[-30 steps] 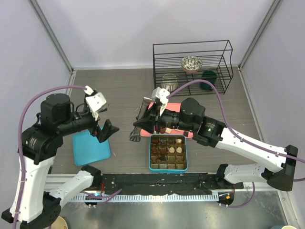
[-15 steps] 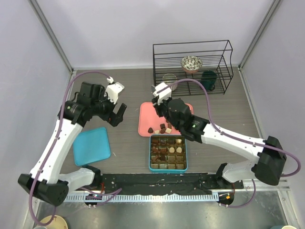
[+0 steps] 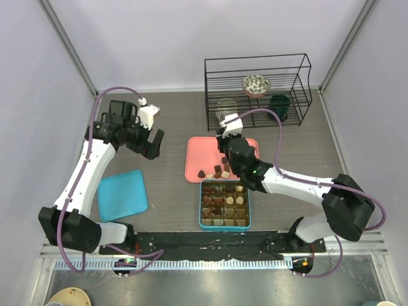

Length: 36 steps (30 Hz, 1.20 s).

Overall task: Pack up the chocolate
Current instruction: Pick up the fake chocolate from the plate.

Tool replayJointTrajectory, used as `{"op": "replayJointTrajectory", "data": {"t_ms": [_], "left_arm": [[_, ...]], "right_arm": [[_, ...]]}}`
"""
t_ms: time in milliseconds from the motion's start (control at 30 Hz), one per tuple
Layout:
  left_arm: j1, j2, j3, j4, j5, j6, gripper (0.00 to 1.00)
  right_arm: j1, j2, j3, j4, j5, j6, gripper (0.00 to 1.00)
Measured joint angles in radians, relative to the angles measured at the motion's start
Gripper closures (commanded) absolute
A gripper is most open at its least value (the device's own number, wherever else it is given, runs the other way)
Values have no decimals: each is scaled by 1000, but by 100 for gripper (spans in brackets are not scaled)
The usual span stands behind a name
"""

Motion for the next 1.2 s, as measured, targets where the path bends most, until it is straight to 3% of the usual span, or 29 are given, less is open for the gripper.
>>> {"op": "replayJointTrajectory", "data": {"t_ms": [600,733,900,1200], "left_arm": [[76,-14,-68,-3,57,66,0],[76,-27,-77,-4,61,72,0],[77,-35,-77,-6,69,73,0],[77,-43,-77,-9,78,76,0]], "right_arm": [[-19,109,-238,443,64,128,68],[-19,150,-270,539,78,143,62],[-19,177,-274,588,85,150,52],[-19,167,-286,617,87,120,52]]}}
